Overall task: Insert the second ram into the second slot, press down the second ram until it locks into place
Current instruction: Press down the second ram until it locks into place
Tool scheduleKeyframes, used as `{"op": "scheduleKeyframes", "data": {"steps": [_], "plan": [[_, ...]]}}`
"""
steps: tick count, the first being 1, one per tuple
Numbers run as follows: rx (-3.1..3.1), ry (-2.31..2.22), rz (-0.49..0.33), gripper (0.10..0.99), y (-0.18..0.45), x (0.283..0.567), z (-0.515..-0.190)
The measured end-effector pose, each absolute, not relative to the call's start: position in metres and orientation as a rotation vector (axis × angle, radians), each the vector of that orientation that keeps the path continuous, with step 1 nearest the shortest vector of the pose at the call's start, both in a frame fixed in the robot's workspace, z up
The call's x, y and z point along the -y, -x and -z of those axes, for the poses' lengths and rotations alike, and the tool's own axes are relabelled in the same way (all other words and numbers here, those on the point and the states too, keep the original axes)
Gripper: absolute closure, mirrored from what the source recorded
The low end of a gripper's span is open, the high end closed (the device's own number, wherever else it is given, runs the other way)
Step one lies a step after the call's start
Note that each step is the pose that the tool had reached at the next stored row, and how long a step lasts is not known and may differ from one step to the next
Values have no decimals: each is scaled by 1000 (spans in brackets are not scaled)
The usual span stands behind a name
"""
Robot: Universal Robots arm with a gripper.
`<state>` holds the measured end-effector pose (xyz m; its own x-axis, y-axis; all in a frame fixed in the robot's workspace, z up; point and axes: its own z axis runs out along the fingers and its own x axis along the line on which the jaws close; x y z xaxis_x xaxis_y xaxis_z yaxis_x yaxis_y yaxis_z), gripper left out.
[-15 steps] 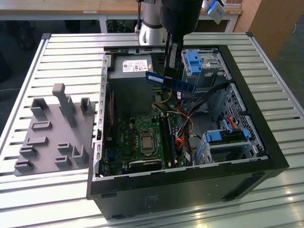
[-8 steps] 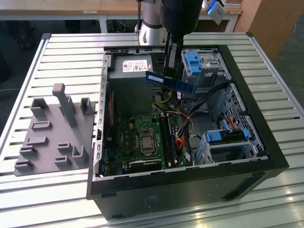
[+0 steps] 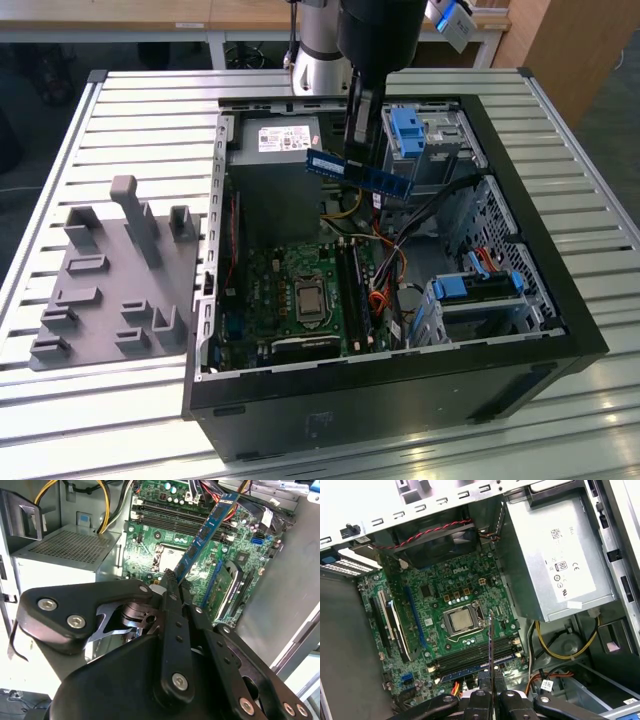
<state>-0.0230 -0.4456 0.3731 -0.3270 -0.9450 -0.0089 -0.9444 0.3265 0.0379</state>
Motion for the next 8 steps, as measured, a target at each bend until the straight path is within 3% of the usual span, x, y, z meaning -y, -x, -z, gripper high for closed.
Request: {"op": "scheduleKeyframes", "data": {"steps": [8], "plan": [[2560,-1795,57,949,23,446,-373]]}}
